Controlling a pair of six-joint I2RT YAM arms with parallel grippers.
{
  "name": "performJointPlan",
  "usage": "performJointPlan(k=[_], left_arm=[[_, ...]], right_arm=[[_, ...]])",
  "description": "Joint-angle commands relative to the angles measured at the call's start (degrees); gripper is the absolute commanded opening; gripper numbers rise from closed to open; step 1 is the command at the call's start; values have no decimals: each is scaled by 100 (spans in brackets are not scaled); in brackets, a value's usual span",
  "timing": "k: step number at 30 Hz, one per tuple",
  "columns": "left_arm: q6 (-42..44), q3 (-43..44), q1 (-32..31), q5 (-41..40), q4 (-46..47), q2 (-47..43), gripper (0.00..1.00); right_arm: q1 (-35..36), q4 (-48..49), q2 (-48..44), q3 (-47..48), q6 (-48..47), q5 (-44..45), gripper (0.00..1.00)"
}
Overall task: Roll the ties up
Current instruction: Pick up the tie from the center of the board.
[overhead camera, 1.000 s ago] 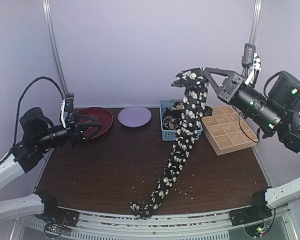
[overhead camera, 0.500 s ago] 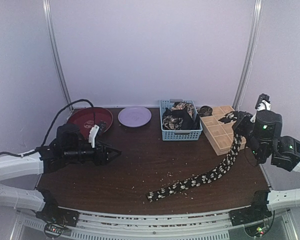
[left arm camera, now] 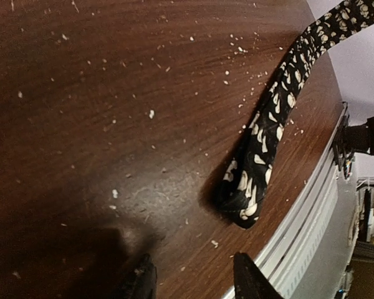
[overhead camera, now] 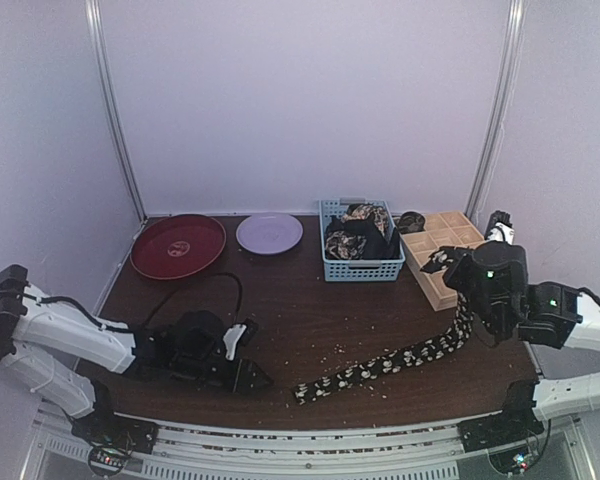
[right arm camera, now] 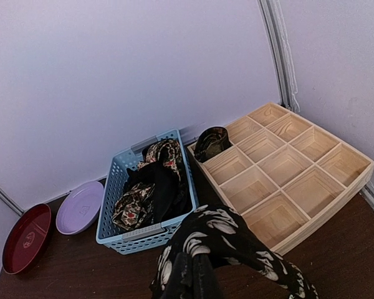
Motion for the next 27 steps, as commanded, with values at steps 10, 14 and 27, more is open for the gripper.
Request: performJointPlan(k=[10, 14, 27], left_arm=[[-2145, 414, -522, 273, 1557, 1274, 45], [-2188, 572, -564, 376, 1633, 1658, 42], [-1545, 540, -182, -47, 1204, 1589, 0]], right_arm=[[-19, 236, -234, -244, 76, 5, 0], [-23, 269, -282, -228, 50, -29, 0], [-21, 251, -448, -456, 375, -489, 0]])
